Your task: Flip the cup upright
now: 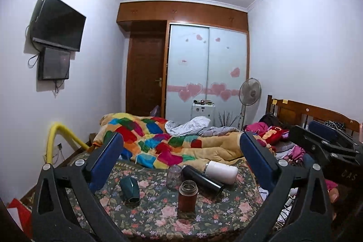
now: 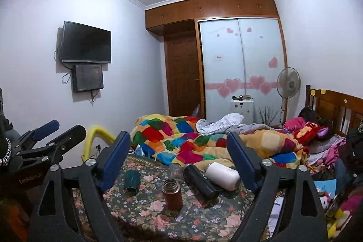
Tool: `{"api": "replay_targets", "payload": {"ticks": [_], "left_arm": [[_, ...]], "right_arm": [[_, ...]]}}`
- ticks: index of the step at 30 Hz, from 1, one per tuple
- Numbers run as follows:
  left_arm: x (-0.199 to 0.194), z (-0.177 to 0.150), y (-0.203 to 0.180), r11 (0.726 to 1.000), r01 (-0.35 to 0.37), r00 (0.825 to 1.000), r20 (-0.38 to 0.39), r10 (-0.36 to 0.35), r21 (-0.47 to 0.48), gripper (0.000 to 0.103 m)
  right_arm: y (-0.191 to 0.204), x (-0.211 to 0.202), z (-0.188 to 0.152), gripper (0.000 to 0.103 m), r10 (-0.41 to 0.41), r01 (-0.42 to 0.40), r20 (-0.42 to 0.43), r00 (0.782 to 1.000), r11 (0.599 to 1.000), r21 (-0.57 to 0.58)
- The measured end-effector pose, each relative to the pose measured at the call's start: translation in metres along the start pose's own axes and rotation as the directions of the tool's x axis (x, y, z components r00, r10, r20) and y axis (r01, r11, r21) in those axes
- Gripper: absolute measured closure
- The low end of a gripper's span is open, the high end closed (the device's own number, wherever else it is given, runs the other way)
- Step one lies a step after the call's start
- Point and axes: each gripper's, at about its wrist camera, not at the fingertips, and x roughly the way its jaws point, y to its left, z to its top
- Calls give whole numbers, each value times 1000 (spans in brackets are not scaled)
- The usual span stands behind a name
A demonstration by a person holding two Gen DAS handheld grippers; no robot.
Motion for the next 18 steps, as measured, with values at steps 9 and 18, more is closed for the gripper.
{"api": "replay_targets", "payload": {"ticks": [9, 18], "left_arm": [[-1, -11, 1, 1000, -28, 999, -33, 28, 7, 0], [-3, -15, -2, 999, -31, 999, -36, 32, 20, 0]], "right_arm": [[0, -12, -6, 0, -29, 29, -20, 999, 1000, -12], [-1, -18, -8, 0, -25, 25, -32, 999, 1000, -15]]}}
